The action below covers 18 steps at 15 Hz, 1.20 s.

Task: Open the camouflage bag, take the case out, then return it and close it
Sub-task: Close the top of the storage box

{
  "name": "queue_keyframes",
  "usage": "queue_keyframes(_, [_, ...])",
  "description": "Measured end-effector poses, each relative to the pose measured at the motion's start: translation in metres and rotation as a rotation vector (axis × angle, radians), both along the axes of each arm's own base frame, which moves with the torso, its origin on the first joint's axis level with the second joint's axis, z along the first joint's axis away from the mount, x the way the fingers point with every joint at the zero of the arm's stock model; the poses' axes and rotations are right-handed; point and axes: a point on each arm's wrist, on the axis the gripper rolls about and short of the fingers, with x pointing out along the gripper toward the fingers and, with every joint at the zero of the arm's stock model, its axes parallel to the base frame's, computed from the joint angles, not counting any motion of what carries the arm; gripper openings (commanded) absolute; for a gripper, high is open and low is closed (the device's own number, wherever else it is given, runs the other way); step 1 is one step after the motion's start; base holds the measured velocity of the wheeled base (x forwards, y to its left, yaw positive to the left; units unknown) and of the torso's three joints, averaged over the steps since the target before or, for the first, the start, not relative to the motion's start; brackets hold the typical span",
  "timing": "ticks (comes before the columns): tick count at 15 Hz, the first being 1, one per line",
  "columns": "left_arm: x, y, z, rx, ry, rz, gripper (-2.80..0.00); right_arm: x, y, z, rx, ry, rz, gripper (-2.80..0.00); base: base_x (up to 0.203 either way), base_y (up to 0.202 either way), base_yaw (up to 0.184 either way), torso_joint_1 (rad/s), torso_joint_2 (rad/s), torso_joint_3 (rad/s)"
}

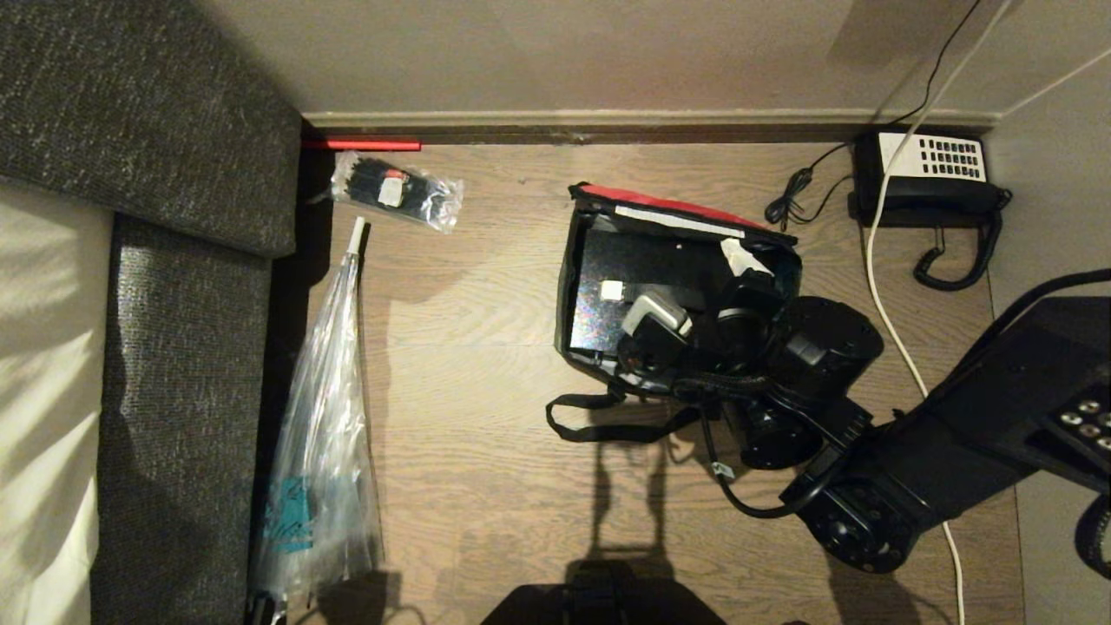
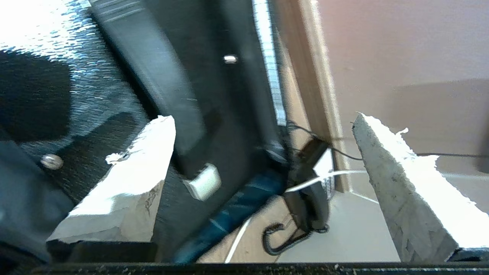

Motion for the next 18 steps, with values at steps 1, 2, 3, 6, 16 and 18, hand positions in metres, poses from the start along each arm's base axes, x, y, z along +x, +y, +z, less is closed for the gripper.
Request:
queue_keyframes(1, [0.0, 0.0, 0.0, 0.0, 0.0, -0.001, -2.8, -0.005, -0.003, 0.006, 0.01, -0.009, 0.002, -2.8, 0.0, 0.0, 0.0, 0.0, 0.0, 0.0])
queue_keyframes(2, [0.0, 0.0, 0.0, 0.0, 0.0, 0.0, -2.8, -0.01, -0.007, 0.014, 0.024, -0.02, 0.002, -2.8, 0.0, 0.0, 0.0, 0.0, 0.0, 0.0])
queue_keyframes(3, [0.0, 0.0, 0.0, 0.0, 0.0, -0.001, -2.8, -0.017, -0.012, 0.022, 0.04, -0.034, 0.002, -2.8, 0.0, 0.0, 0.0, 0.0, 0.0, 0.0])
queue_keyframes(6, [0.0, 0.0, 0.0, 0.0, 0.0, 0.0, -2.8, -0.042, -0.032, 0.046, 0.081, -0.061, -0.013, -2.8, 0.0, 0.0, 0.0, 0.0, 0.0, 0.0])
queue_keyframes(16, [0.0, 0.0, 0.0, 0.0, 0.0, 0.0, -2.8, -0.136, -0.122, 0.105, 0.463, -0.007, -0.222, -2.8, 0.0, 0.0, 0.0, 0.0, 0.0, 0.0])
queue_keyframes(18, [0.0, 0.0, 0.0, 0.0, 0.0, -0.001, -2.8, -0.155, -0.143, 0.107, 0.517, 0.009, -0.254, -2.8, 0.0, 0.0, 0.0, 0.0, 0.0, 0.0])
